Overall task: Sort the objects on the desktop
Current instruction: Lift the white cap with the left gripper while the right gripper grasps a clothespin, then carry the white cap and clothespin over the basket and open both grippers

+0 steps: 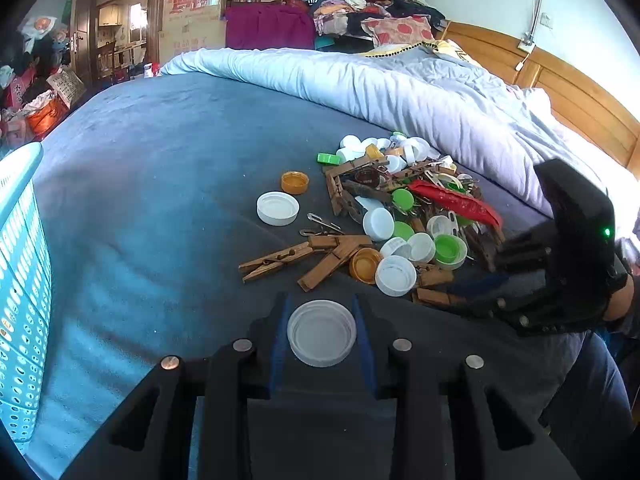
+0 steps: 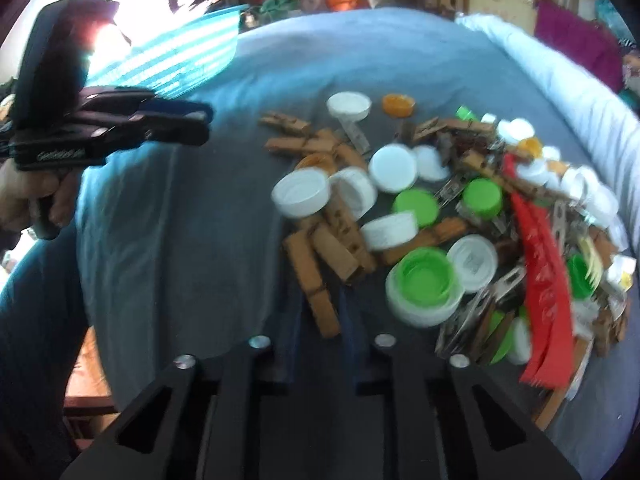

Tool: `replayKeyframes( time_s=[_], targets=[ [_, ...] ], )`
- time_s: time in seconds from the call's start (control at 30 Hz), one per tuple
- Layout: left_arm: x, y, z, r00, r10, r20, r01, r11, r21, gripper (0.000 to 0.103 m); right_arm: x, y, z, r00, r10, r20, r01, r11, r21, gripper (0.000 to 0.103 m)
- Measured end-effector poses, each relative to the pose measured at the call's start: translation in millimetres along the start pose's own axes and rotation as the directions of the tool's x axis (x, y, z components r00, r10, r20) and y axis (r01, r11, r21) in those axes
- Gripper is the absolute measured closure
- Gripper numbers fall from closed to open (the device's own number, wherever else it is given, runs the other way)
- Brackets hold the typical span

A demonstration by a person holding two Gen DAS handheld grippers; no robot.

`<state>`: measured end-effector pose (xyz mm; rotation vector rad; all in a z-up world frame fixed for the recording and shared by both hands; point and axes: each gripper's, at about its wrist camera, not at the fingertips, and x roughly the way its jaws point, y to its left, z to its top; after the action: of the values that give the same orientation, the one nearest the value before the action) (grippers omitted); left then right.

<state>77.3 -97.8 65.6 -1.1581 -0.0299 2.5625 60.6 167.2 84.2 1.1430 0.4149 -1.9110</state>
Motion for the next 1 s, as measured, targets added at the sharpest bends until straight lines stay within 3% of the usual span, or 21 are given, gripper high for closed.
replayKeyframes(
  time_s=[0.23,0.37,0.47,0.6,0.77,1.0],
  targets=[
    [3,-3,1,1.000,0.000,-0.003,0.000,1.000,0.000,0.071,8,5,6,0.999,-0.026,0.019,0.026,1.000,0.007,0.086],
    [4,-8,-1,1.000,0.022,-0.004,-0.022,1.000,0.006,0.071,10,13,3,0.995,-0.088,0.038,0.087,0.996,0.037,0.091],
    [-7,-12,0,0.998,0.044,0.035,-0.044,0.999,0.009,0.071,-6,19,-4,0.991,-0.117,0.068,0.110,0.989,0.095,0.091],
    [-37,-20,11,0.991,0.066,0.116,-0.070,0.997,0.033,0.071,-44,18,-9,0.975,-0.143,0.173,0.101,0.968,0.231,0.091],
    [-89,-27,34,0.966,0.087,0.243,-0.104,0.993,0.057,0.071,-89,18,10,0.940,-0.185,0.287,0.101,0.954,0.283,0.091],
    [-166,-7,71,0.908,0.176,0.381,-0.206,0.978,0.038,0.071,-131,19,65,0.897,-0.224,0.382,0.126,0.956,0.265,0.091]
  ],
)
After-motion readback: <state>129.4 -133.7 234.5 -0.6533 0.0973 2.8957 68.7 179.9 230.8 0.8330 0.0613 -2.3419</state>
